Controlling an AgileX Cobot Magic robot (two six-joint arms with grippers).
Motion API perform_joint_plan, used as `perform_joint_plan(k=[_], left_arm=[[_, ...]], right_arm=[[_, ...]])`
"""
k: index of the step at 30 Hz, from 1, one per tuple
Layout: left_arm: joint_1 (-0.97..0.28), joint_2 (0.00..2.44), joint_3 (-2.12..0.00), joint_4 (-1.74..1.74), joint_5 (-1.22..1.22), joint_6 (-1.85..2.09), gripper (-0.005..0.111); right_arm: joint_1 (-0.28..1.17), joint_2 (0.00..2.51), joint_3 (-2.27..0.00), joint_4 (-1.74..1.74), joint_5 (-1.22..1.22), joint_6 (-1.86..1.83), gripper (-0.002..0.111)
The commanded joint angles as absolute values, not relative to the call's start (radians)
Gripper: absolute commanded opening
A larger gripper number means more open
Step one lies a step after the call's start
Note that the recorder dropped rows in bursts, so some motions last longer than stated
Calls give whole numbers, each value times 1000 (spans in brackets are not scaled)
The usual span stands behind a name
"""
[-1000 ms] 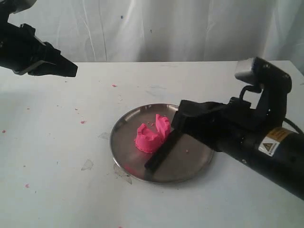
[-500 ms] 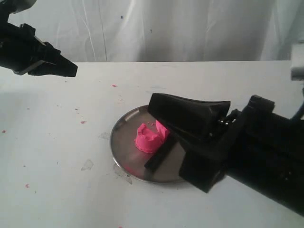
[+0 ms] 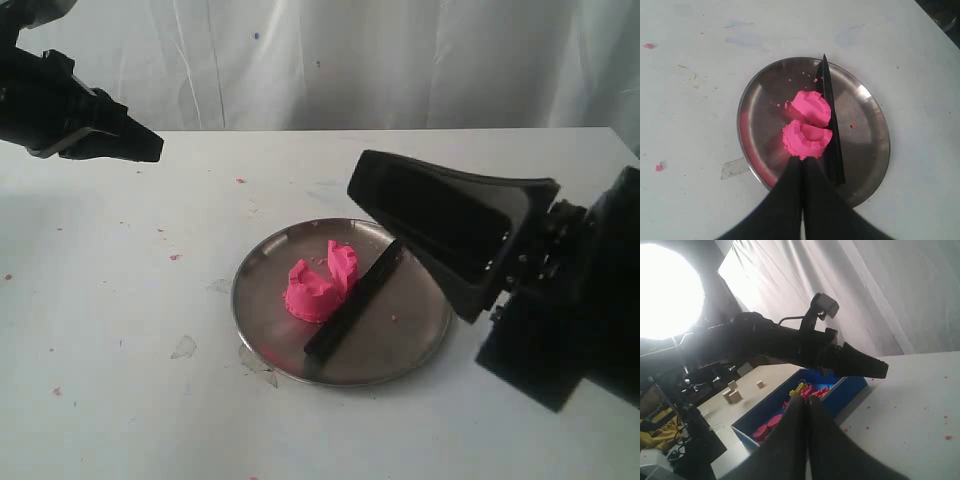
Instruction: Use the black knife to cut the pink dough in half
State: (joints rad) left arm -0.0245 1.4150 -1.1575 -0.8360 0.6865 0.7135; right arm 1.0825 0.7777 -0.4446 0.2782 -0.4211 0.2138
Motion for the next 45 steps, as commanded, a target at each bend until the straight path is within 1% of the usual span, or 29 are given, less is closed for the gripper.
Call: perform_joint_plan(k=[1,6,11,15,18,23,25,28,31,39,45], left_arm=[[-22,1405,-1151,-851,694,713,0],[-22,1405,-1151,-851,694,713,0],[-22,1405,-1151,-851,688,713,0],[-22,1405,-1151,-851,665,713,0],[-22,1405,-1151,-851,655,713,0],[-22,1405,-1151,-851,655,713,0],[-22,1405,-1151,-851,651,713,0],[-22,1405,-1151,-851,651,713,0],[-22,1405,-1151,-851,651,713,0],[-22,1405,-1151,-851,651,713,0],[-22,1405,-1151,-851,646,713,0]], right_arm=[[1086,758,-440,275,-429,123,0],[1062,735,-438,321,-376,63,0],[981,724,-420,369,-334,48,0],[856,724,-405,371,-238,102,0],[752,700,-405,373,-84,142,0],[583,557,-405,373,202,161,0],[500,490,-405,370,281,159,0],[415,407,-405,348,347,131,0],[378,354,-405,327,357,79,0],[378,343,-405,314,340,-32,0],[373,337,-282,265,156,-52,0]])
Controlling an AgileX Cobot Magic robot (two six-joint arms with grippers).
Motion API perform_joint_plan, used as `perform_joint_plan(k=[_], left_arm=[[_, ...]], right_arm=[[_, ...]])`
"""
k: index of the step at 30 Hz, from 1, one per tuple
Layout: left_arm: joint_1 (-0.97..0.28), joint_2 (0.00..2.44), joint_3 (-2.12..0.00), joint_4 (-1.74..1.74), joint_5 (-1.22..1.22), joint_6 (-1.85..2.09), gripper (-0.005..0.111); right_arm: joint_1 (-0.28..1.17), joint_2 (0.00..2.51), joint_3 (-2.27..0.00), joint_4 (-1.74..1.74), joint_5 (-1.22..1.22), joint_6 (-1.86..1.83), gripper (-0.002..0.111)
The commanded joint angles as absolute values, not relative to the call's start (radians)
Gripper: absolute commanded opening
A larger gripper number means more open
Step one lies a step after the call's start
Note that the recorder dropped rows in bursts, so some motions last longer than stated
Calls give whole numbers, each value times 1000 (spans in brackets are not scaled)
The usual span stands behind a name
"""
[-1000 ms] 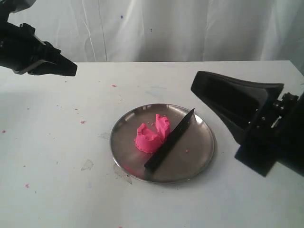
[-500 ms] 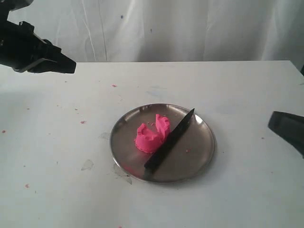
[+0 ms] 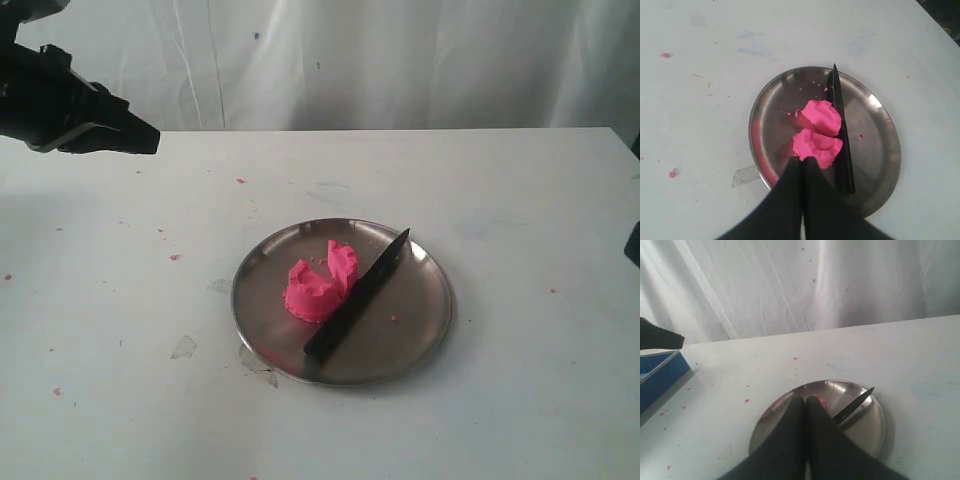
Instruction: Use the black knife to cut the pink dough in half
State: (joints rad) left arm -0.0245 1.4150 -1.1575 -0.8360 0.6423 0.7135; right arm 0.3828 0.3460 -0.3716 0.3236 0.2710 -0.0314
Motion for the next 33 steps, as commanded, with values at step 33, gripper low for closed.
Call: perform_joint_plan(k=[33], left_arm=[[-22,1405,-1151,-851,598,713,0]], right_arm=[[254,0,0,103,172,-50,0]])
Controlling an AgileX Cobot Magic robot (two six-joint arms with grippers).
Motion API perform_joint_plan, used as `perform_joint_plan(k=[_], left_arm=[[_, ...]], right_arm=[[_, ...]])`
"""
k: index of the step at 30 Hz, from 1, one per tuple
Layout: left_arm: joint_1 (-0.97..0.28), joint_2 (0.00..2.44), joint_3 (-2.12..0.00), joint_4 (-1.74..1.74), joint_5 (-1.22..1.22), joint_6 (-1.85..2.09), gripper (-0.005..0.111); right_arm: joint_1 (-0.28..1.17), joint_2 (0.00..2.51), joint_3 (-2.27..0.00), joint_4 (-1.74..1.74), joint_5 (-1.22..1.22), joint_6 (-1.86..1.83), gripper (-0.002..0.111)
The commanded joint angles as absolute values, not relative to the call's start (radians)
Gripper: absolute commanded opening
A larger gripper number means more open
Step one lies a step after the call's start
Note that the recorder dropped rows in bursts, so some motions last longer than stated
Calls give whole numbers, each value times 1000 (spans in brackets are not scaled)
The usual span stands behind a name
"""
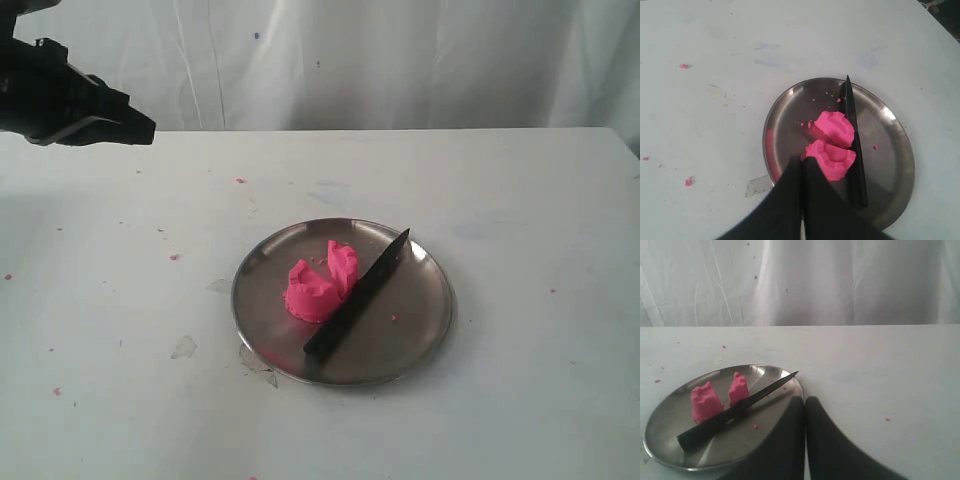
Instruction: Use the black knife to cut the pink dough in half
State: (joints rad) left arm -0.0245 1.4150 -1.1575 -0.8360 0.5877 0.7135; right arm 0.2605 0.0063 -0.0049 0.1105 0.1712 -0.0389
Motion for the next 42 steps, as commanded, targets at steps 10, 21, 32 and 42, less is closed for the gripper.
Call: perform_joint_plan(k=[10,21,32,42], left_arm=[[-22,1405,-1151,-851,594,713,0],[-22,1405,-1151,-851,595,713,0],[-96,1243,-1151,-469,597,713,0],[-106,952,-1149,-571,596,713,0]], right_arm=[[133,0,0,103,172,-50,0],[133,0,0,103,172,-50,0],[133,0,0,103,172,-50,0],[133,0,0,103,172,-24,0]])
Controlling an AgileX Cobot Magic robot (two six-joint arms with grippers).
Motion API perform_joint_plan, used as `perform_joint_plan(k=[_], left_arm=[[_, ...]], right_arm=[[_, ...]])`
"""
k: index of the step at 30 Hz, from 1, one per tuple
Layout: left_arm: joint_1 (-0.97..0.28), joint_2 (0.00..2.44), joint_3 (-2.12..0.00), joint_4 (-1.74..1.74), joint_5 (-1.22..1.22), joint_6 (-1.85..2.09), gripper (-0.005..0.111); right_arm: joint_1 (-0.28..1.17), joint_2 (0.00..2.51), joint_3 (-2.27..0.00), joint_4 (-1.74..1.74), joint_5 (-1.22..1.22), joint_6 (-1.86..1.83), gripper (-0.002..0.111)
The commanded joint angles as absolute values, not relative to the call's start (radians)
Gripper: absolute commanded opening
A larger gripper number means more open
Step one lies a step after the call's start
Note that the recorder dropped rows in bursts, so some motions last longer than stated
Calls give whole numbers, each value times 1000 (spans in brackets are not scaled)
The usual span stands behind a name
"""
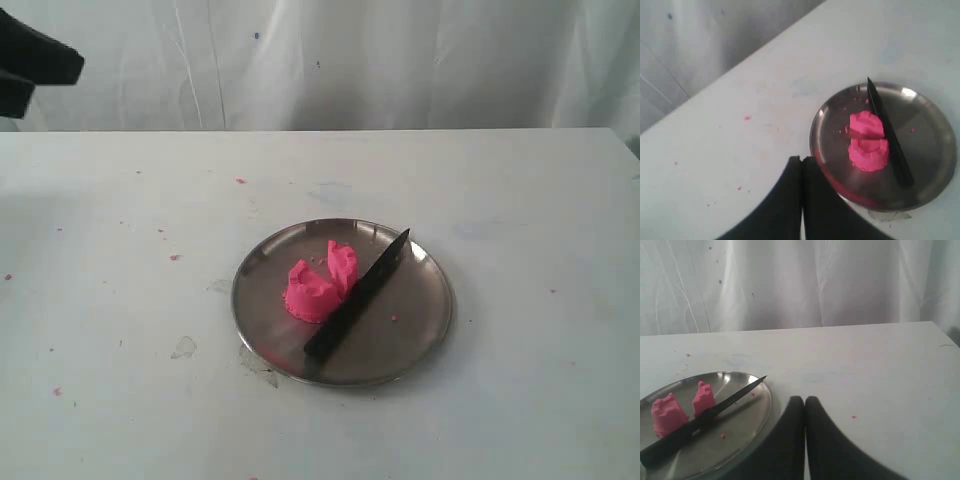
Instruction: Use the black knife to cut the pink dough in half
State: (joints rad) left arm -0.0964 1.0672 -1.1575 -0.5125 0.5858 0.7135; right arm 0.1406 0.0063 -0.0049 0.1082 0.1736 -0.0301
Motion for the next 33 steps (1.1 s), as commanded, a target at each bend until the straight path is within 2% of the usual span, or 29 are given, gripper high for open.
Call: perform_joint_plan(k=[1,4,9,16,25,33], left_arm=[[-106,922,-1144,-582,594,713,0],[-106,844,-1102,-590,512,713,0],[-106,706,-937,-575,230,643,0],[-106,511,-606,-170,-38,57,0],[-102,303,-197,-81,-82,-98,0],[-102,126,0,-89,-86,-101,0]], right_arm=[[133,0,0,103,172,-24,0],[133,0,0,103,172,-24,0],[133,0,0,103,172,-24,0],[133,0,0,103,172,-24,0],[133,0,0,103,172,-24,0],[133,0,0,103,172,-24,0]])
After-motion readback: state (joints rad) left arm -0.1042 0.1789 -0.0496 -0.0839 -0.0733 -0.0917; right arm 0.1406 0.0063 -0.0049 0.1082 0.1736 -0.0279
